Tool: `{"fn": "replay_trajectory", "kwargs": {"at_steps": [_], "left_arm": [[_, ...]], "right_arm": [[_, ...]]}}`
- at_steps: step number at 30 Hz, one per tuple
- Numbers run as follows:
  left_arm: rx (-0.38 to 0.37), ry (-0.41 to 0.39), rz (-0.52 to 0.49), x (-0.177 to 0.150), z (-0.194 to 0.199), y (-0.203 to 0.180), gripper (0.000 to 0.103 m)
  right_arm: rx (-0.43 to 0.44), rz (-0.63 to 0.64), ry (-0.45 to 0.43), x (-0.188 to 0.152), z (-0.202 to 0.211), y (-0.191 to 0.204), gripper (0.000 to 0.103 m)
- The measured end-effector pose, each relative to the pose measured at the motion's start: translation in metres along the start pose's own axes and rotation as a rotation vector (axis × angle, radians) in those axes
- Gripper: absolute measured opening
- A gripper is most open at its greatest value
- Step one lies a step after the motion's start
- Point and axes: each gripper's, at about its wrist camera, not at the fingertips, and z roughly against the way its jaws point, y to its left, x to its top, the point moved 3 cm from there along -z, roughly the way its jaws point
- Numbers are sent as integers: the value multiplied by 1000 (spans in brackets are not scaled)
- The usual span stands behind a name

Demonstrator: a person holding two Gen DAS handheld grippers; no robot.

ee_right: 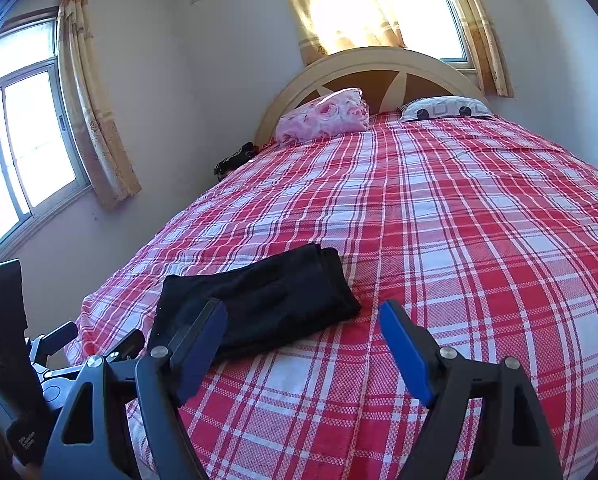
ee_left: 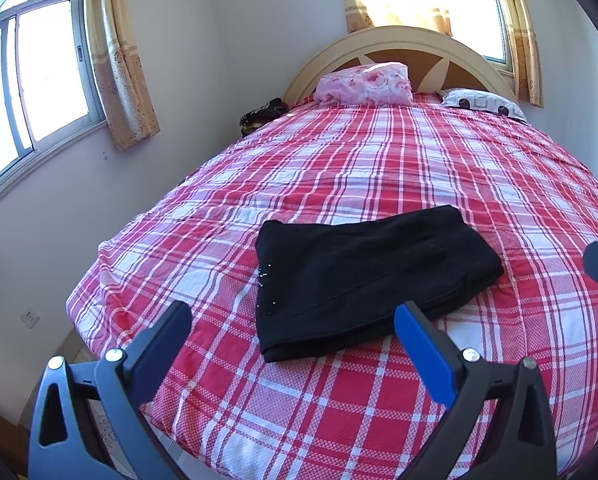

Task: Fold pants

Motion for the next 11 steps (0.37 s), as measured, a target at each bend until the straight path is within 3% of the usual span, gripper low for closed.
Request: {"fn": "replay_trajectory", "kwargs": {"at_steps": [11], "left_arm": [[-4,0,1,0,-2,0,103]], "right_arm": [[1,-1,4,0,1,-1,80]]}}
